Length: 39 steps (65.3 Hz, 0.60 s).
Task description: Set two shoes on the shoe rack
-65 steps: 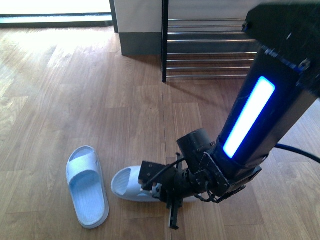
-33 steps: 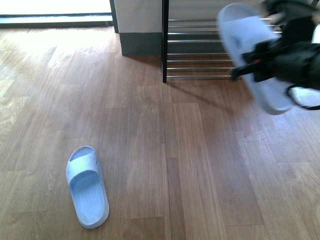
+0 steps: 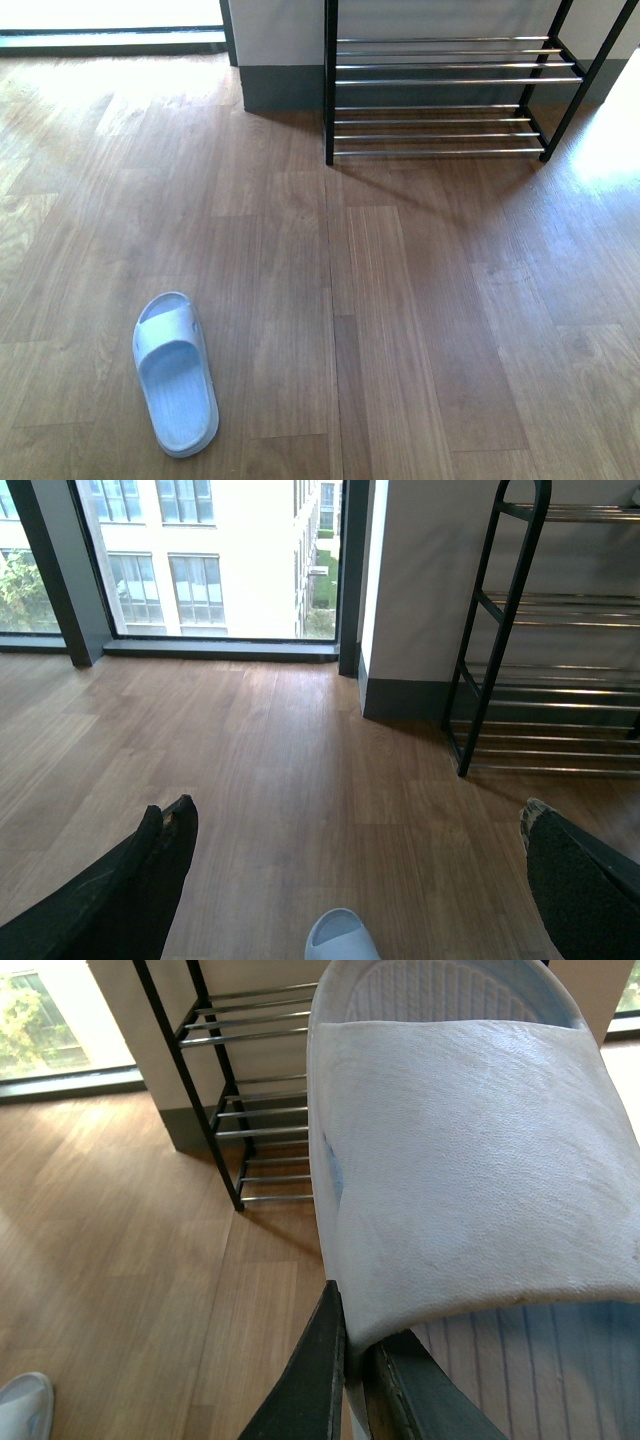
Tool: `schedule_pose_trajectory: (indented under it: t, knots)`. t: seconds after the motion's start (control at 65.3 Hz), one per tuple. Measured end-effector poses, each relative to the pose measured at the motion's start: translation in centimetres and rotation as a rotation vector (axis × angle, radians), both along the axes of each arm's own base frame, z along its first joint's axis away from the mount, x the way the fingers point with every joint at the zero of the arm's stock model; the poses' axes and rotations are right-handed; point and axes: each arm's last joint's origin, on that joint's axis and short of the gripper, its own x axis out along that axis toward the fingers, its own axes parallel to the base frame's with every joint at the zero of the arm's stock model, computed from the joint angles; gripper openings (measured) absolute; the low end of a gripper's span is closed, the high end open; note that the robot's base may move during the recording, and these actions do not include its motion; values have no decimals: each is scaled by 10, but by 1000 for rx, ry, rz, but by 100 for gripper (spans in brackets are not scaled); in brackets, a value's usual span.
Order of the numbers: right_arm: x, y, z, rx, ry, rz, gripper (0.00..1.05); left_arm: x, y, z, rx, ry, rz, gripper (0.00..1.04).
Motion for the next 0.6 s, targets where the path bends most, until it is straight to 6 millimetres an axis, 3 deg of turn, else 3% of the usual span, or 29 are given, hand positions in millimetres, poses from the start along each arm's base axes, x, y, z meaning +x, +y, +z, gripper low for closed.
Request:
schedule_pose_trajectory:
  t: [0.597]
  knots:
    - [0,0,0,1,0,2,2,0,0,0,0,0,1,95]
